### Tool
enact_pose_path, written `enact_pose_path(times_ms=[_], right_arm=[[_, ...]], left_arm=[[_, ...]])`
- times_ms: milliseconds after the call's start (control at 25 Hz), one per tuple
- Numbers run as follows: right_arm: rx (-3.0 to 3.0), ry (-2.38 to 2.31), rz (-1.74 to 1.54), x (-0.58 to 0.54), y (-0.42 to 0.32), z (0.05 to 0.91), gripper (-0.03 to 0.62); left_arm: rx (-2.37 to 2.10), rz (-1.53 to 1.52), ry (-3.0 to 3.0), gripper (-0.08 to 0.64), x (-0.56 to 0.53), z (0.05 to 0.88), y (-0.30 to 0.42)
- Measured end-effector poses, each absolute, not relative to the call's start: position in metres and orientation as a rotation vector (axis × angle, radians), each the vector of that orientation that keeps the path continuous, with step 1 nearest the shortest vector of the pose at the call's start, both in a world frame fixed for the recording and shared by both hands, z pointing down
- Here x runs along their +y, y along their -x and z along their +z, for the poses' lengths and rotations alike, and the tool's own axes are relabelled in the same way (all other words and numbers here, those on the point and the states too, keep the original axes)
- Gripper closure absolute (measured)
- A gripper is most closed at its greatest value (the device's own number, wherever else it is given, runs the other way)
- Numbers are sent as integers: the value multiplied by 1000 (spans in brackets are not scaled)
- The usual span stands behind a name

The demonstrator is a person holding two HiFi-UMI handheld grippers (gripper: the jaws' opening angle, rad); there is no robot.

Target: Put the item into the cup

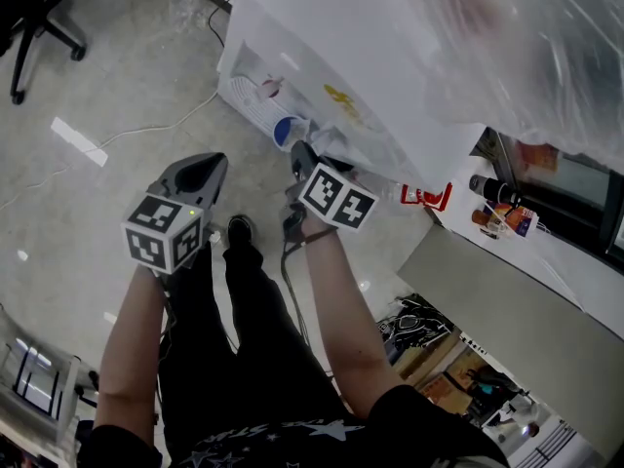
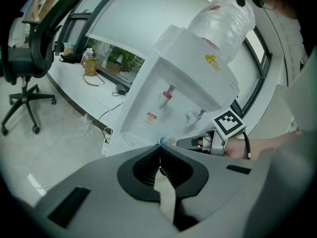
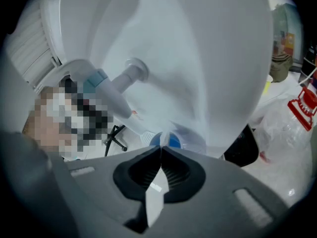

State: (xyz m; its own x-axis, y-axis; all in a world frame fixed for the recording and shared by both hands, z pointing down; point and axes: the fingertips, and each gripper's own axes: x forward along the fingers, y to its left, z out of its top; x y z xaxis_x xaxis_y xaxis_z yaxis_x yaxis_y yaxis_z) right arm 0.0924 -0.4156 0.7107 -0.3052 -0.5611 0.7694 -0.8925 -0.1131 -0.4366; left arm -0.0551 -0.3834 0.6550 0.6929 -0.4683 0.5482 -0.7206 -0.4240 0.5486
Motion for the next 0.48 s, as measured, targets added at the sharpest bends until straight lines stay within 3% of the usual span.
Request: enact_pose_path(times_ms=[200,280,480], right_arm=[[-1844,-1592,1401,-415,-92,705,586],[-1853,-1579,1415,-414,-90,705,527],[-1854,-1583,1405,-413,-92,704,525]], left_arm=[[-905,397,-2104,552,-383,652,51],[-902,396,-2104,552,-383,652,50],[-895,395,-2104,552,-381,652,47]])
